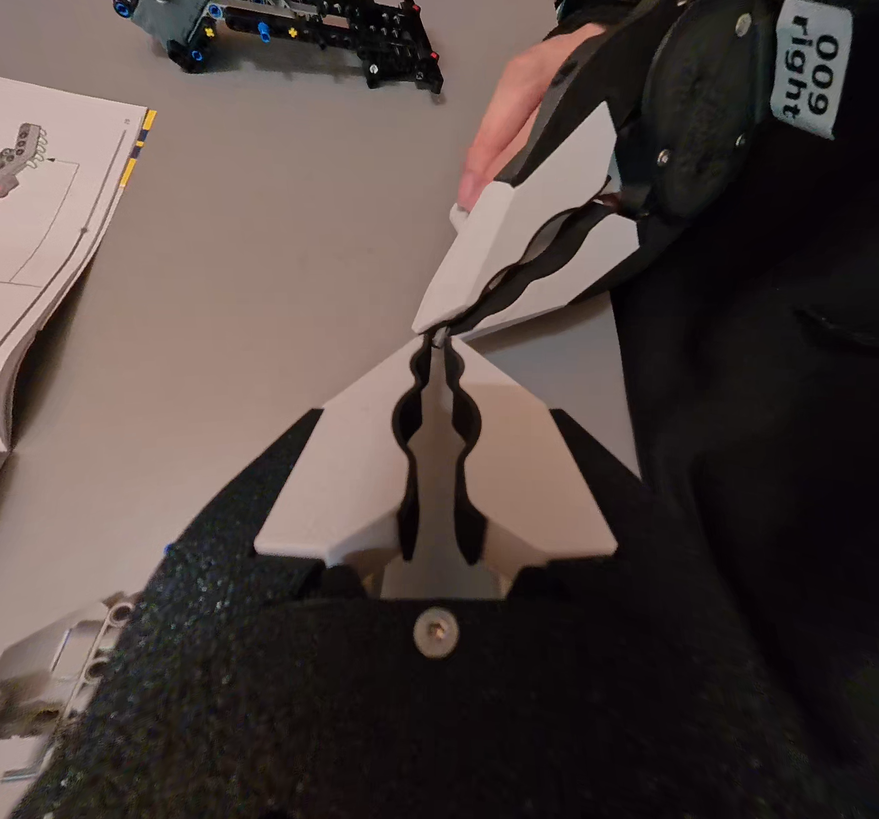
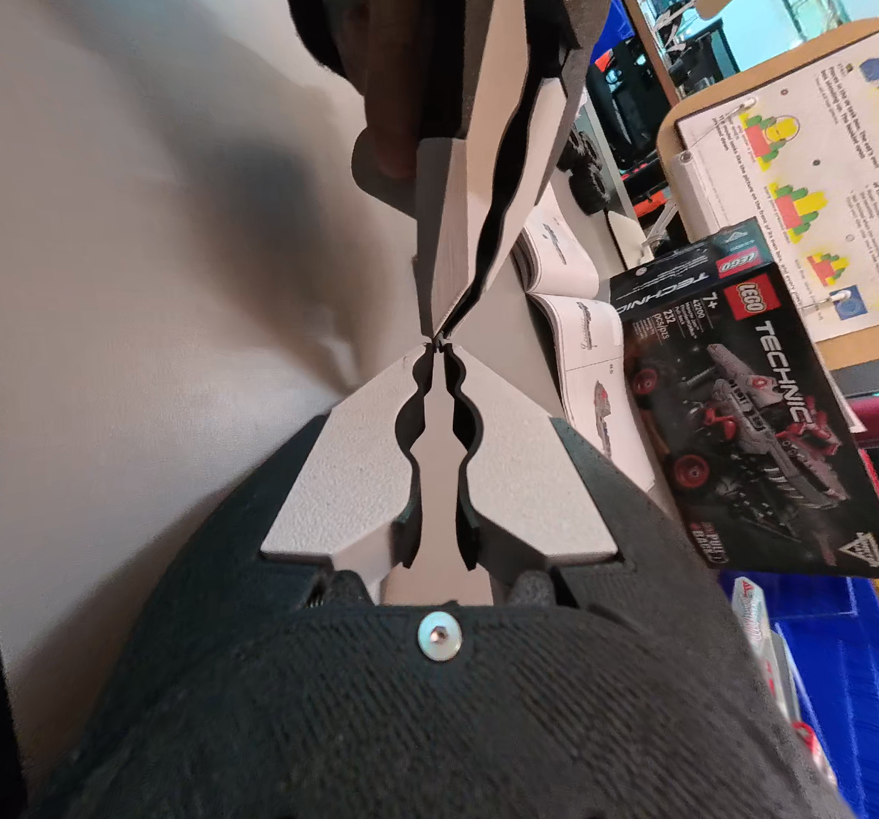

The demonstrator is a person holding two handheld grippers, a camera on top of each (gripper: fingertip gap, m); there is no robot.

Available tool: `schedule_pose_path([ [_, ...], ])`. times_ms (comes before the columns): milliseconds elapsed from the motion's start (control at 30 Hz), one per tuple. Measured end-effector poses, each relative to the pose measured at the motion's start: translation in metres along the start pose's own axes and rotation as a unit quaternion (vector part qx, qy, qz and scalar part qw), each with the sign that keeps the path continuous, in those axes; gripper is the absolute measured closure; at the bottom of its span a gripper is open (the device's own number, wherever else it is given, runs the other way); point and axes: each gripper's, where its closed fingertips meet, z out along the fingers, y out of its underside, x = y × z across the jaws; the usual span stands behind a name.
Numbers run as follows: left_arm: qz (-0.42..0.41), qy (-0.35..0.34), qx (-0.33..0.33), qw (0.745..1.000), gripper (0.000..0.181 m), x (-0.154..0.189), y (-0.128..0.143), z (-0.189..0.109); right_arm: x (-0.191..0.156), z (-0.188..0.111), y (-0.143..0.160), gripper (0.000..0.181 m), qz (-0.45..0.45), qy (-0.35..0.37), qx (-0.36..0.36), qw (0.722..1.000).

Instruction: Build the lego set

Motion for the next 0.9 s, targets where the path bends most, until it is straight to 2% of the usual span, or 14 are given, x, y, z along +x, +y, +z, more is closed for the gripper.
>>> schedule_pose_path([
  [33, 0.002, 0.000, 0.004, 1.000, 0.179, 0.000, 0.000, -0.001, 0.000, 0.001, 0.000, 0.179, -0.005, 0.003, -0.002, 1.000],
  [267, -0.001, 0.012, 0.086, 0.996, 0.179, 0.000, -0.010, -0.013, 0.008, 0.000, -0.012, 0.179, 0.101, 0.007, 0.050, 0.994],
  [533, -0.026, 0.019, 0.140, 0.990, 0.179, 0.000, -0.014, -0.028, 0.013, 0.004, -0.027, 0.179, 0.144, 0.004, 0.098, 0.985],
  [667, -0.020, 0.000, 0.158, 0.987, 0.179, -0.004, -0.015, -0.036, 0.017, 0.008, -0.033, 0.179, 0.156, 0.008, 0.115, 0.981],
  [800, 0.022, -0.038, 0.136, 0.990, 0.179, -0.008, -0.007, -0.042, 0.016, 0.014, -0.037, 0.179, 0.161, -0.011, 0.112, 0.981],
  [867, 0.057, -0.081, 0.086, 0.991, 0.179, -0.018, 0.004, -0.048, 0.010, 0.021, -0.038, 0.178, 0.195, -0.057, 0.104, 0.974],
  [900, 0.074, -0.103, 0.056, 0.990, 0.179, -0.024, 0.010, -0.053, 0.007, 0.027, -0.036, 0.172, 0.222, -0.084, 0.088, 0.967],
])
